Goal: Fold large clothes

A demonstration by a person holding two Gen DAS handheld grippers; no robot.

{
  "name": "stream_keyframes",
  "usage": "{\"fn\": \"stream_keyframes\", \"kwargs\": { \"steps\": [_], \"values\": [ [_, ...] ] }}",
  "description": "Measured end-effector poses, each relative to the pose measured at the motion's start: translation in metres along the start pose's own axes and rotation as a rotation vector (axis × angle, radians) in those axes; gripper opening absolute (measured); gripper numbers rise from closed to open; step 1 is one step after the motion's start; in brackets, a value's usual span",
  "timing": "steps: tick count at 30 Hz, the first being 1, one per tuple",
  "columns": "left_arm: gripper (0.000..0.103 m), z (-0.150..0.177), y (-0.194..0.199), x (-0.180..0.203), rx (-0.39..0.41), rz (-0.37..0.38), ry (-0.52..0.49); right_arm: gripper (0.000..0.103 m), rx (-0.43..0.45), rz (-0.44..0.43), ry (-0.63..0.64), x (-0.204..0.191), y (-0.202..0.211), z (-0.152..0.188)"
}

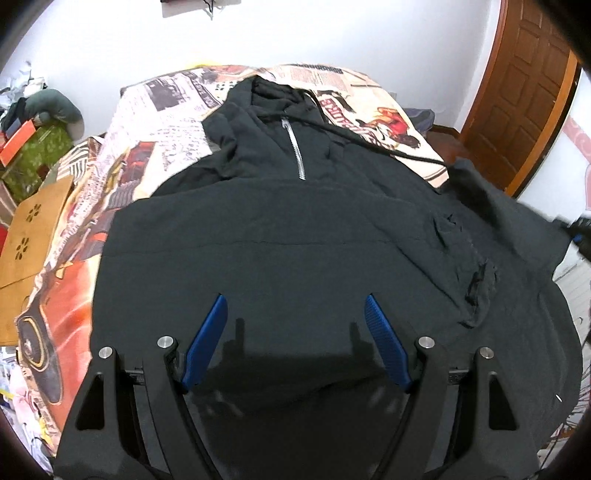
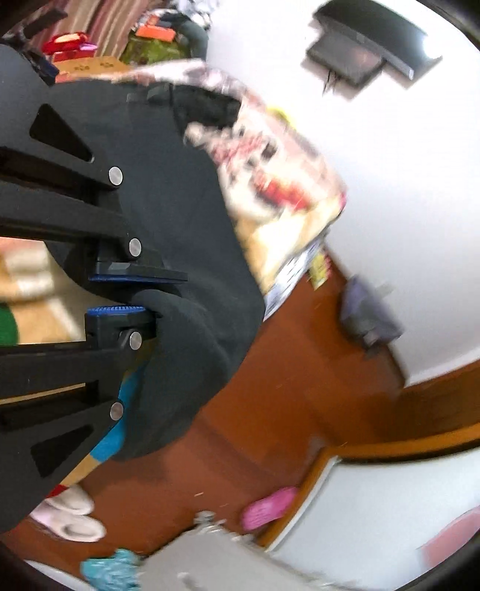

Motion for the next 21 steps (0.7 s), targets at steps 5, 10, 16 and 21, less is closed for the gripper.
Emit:
{"fn": "stream_keyframes", "kwargs": {
  "steps": [5, 10, 16, 21],
  "values": [
    [0.076, -0.001, 0.022, -0.009, 0.039, -0.006, 0.01, 0.007, 0.092, -0.13, 0.157, -0.067, 0.057, -0.014],
    [0.076, -0.001, 0.043, -0.019, 0.074, -0.005, 0.032, 0.007, 0.108, -0.202, 0.33, -0.146, 0.077, 0.004],
    [0.076, 0.004, 0.069, -0.031, 0.108, -0.023, 0.026, 0.007, -0.001, -0.261, 0.461, -0.205, 0.044, 0.053],
    [0.076, 0.014, 0.085, -0.039, 0.13, -0.052, 0.005, 0.007, -0.174, -0.265, 0.538, -0.223, -0.003, 0.109]
  ]
}}
Point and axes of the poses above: each gripper's, at about its wrist camera, not at the fingertips, and y roughly against the way its jaws point, x to its right, z to its underside, the point moved 3 cm from there along -y, roughly the way its jaws point, and after that the axes turned 1 degree about -x, right-handed, at the moved point
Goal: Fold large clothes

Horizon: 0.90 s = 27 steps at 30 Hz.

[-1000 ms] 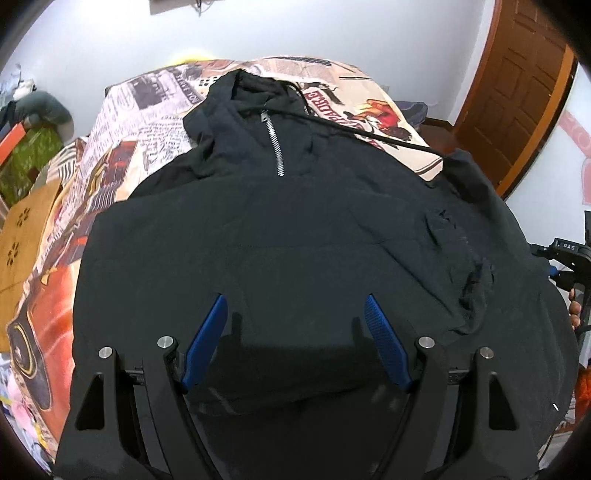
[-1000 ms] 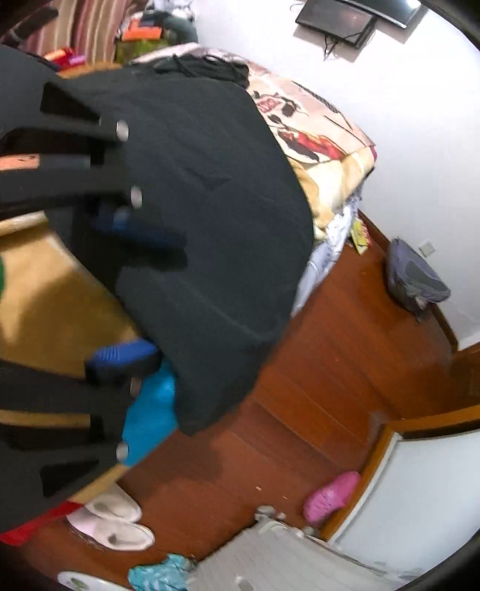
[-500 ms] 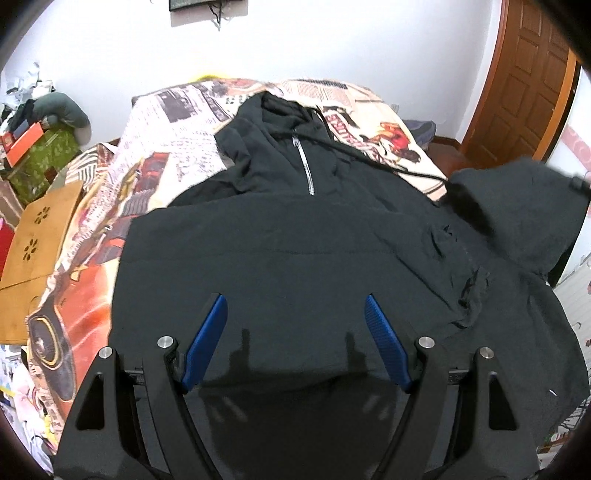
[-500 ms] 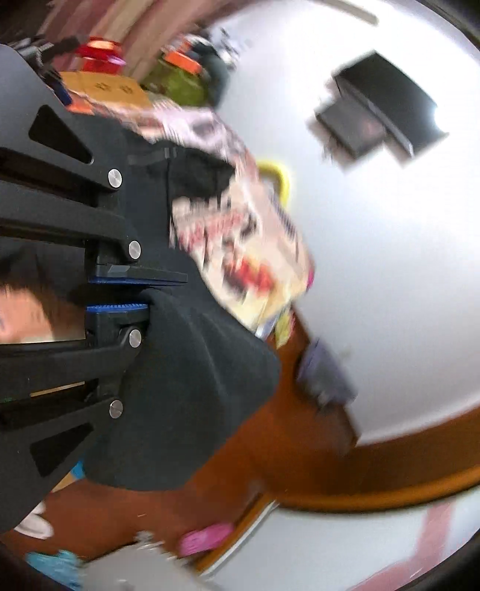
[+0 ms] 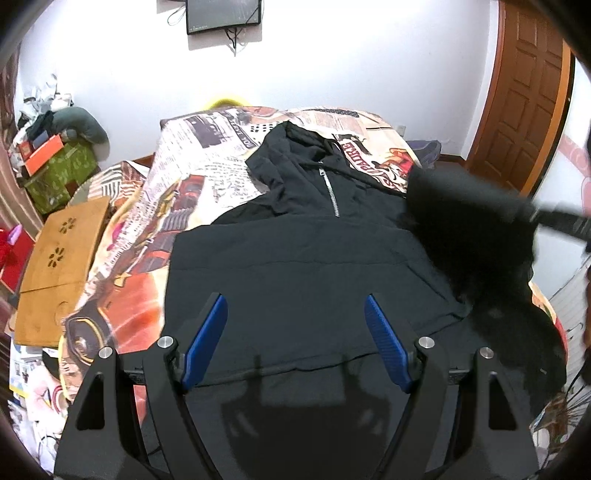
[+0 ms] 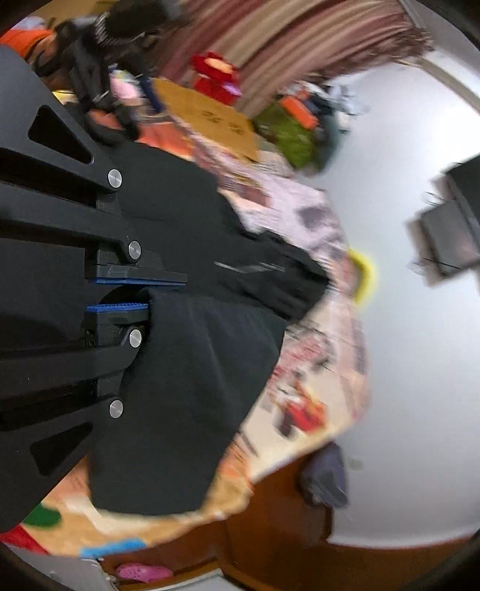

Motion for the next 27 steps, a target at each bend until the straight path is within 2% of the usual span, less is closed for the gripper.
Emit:
{"fn": "stream_keyframes", "kwargs": {
  "steps": [5, 8, 13, 16, 19, 21, 24, 27],
  "values": [
    [0.076, 0.008, 0.008, -0.004, 0.004, -0.014, -0.021, 0.007, -0.15, 0.016, 0.057, -0.014, -0.044, 0.036],
    [0.076, 0.012, 0.012, -0.003, 0.003, -0.026, -0.036, 0.009, -0.201, 0.046, 0.103, -0.02, -0.057, 0.051],
    [0.076, 0.014, 0.018, 0.001, 0.002, -0.023, -0.043, 0.01, -0.21, 0.118, 0.209, -0.029, -0.051, 0.057],
    [0.076, 0.013, 0.02, 0.007, 0.002, -0.019, -0.051, 0.019, -0.22, 0.121, 0.241, -0.031, -0.036, 0.055],
    [0.076, 0.009, 0.022, 0.017, 0.009, -0.013, -0.068, 0.032, -0.17, 0.104, 0.238, -0.028, -0.013, 0.05],
    [0.076, 0.005, 0.023, 0.026, 0.014, -0.001, -0.081, 0.049, -0.12, 0.102, 0.23, -0.022, 0.004, 0.046],
    [0.076, -0.003, 0.023, 0.045, 0.024, 0.015, -0.115, 0.058, -0.023, 0.127, 0.195, -0.005, 0.034, 0.04],
    [0.076, -0.011, 0.02, 0.07, 0.029, 0.035, -0.164, 0.06, 0.045, 0.162, 0.144, 0.02, 0.06, 0.034]
  ]
}}
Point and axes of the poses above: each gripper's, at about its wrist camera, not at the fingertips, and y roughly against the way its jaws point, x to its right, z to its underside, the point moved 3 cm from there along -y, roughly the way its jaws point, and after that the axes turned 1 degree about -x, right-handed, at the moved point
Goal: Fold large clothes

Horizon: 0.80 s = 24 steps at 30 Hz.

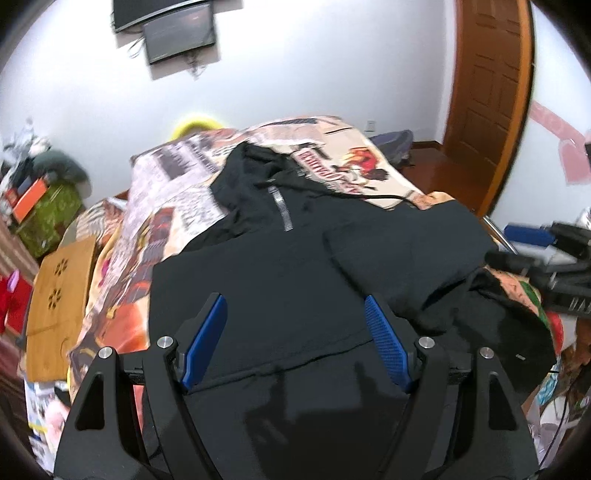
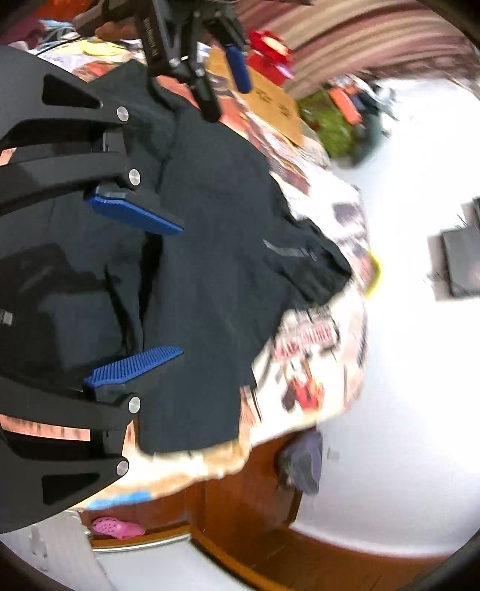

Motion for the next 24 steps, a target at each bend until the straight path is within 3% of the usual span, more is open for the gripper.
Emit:
{"fn": "stream_keyframes", "kwargs": {
  "steps": [8, 15, 20, 24],
  "values": [
    [0.077, -0.023, -0.029, 0.074, -0.009, 0.061, -0.164, 0.06, 0.038, 0.115, -0.131, 0.068, 0.015, 0.006],
    [0.077, -0.008, -0.075, 0.125, -0.099, 0.096, -0.312, 0.06, -0.044, 0.115, -0.219, 0.097, -0.012, 0.029],
    [0.076, -0.003, -0.111, 0.14, -0.138, 0.07, -0.341, 0.06, -0.112, 0.11, -0.207, 0.099, -0.033, 0.05],
    [0.044, -0.015, -0.125, 0.139, -0.154, 0.11, -0.281, 0.06, -0.137, 0.1, -0.184, 0.095, -0.044, 0.059]
  ]
}}
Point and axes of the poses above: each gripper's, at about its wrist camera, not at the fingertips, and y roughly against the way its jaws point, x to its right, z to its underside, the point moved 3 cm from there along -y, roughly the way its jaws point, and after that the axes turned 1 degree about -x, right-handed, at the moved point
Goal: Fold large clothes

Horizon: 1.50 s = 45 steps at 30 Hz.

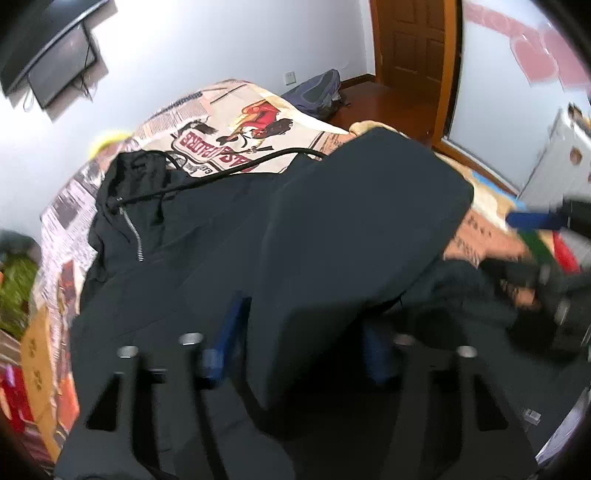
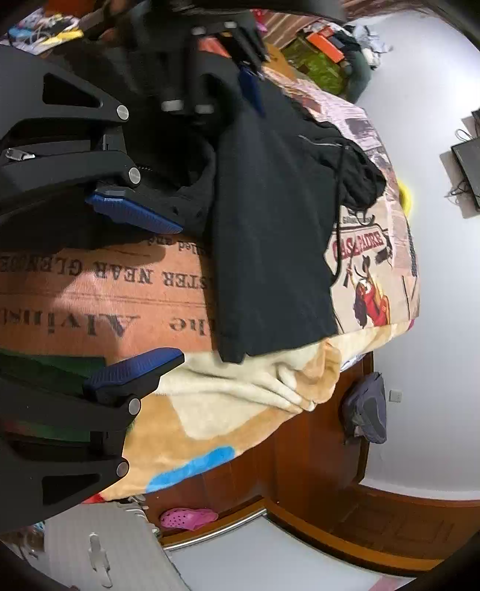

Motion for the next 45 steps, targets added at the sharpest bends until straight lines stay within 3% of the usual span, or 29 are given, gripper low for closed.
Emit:
{"fn": "stream_keyframes", "kwargs": {
  "steps": [1, 5, 10, 14, 15, 19, 22, 27, 30, 36, 40, 45],
  "values": [
    [0.034, -0.003, 0.001, -0.003, 0.004, 0.015, 0.022, 0.06, 0.007, 0.008, 0.016, -0.003, 0.0, 0.002],
    [0.014, -0.016, 0.019, -0.029, 0.066, 0.058, 0.141, 0.06, 0.008, 0.019, 0.037, -0.004, 0.001, 0.004],
    [0.013, -0.013, 0.057, -0.076, 0.144, 0.063, 0.292, 0.06, -0.009, 0.019, 0.031, -0.003, -0.002, 0.006],
    [0.013, 0.013, 0.066, -0.117, 0.135, 0.051, 0.407, 0.06, -0.007, 0.049, 0.054, -0.009, -0.002, 0.007],
    [0.017, 0.022, 0.063, -0.125, 0.121, 0.055, 0.435, 0.06, -0.005, 0.056, 0.061, -0.011, -0.002, 0.007],
    [0.066, 0.065, 0.046, -0.148, 0.054, 0.045, 0.509, 0.06, -0.011, 0.063, 0.062, -0.013, -0.001, 0.007],
    [0.077, 0.093, 0.029, -0.149, -0.013, 0.017, 0.477, 0.06, -0.019, 0.056, 0.053, -0.012, -0.001, 0.007],
    [0.08, 0.123, -0.003, -0.122, -0.144, -0.067, 0.351, 0.06, -0.029, 0.059, 0.063, -0.015, 0.003, 0.004],
    [0.08, 0.118, 0.0, -0.102, -0.133, -0.174, 0.246, 0.06, -0.021, 0.047, 0.076, -0.019, 0.011, -0.001],
    [0.08, 0.086, 0.025, -0.069, -0.033, -0.263, 0.057, 0.06, 0.039, -0.008, 0.079, -0.027, 0.028, -0.019],
    [0.081, 0.065, 0.025, -0.047, 0.0, -0.226, -0.021, 0.06, 0.07, -0.011, 0.086, -0.033, 0.027, -0.032],
    [0.081, 0.045, -0.002, -0.034, -0.044, -0.194, -0.041, 0.06, 0.048, -0.039, 0.056, -0.031, 0.007, -0.039]
  ]
}}
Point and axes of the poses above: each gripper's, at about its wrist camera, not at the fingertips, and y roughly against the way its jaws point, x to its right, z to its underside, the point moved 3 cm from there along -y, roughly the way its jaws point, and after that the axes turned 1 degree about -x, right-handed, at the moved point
